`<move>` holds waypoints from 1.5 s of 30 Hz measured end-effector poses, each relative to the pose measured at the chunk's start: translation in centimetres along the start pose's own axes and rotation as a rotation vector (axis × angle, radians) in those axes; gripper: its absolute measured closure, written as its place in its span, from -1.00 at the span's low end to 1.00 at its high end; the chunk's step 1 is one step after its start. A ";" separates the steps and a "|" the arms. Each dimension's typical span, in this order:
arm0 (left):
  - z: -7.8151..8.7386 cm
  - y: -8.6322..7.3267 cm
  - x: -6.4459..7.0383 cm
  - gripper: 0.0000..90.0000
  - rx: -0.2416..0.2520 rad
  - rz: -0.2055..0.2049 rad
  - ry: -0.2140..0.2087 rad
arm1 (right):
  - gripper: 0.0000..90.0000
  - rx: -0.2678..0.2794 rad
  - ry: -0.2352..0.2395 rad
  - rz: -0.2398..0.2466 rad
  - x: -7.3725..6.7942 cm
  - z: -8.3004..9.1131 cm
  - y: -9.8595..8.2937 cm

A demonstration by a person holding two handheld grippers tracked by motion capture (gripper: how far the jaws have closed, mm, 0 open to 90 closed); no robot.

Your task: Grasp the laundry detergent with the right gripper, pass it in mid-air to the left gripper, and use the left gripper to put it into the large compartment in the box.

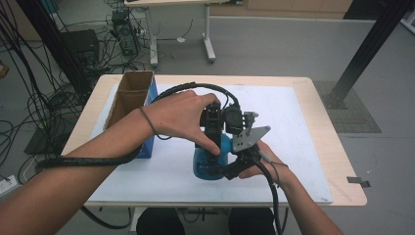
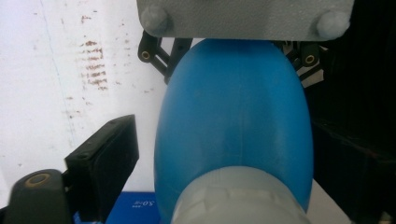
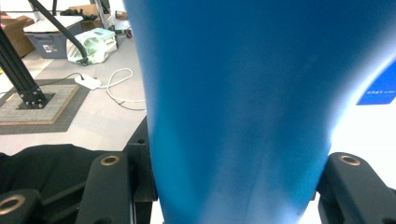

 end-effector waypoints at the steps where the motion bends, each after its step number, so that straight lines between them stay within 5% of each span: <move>1: 0.0 0.0 0.0 -0.68 -0.004 -0.001 -0.001 | -0.06 0.000 0.000 0.000 0.0 0.0 0.0; 22: 0.0 0.2 0.1 -0.18 -0.019 -0.014 -0.004 | -0.06 -0.003 -0.002 0.004 -0.1 0.1 0.2; 45: 0.0 0.1 0.3 -0.16 -0.013 0.000 0.011 | -0.06 0.009 0.001 0.004 0.0 0.0 0.1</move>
Point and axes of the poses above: each handheld gripper's, and its own axes: z roughly backward along the jaws, y roughly out of its top, x roughly to its right, the point moved 10 cm from there along -z, roughly forward along the jaws
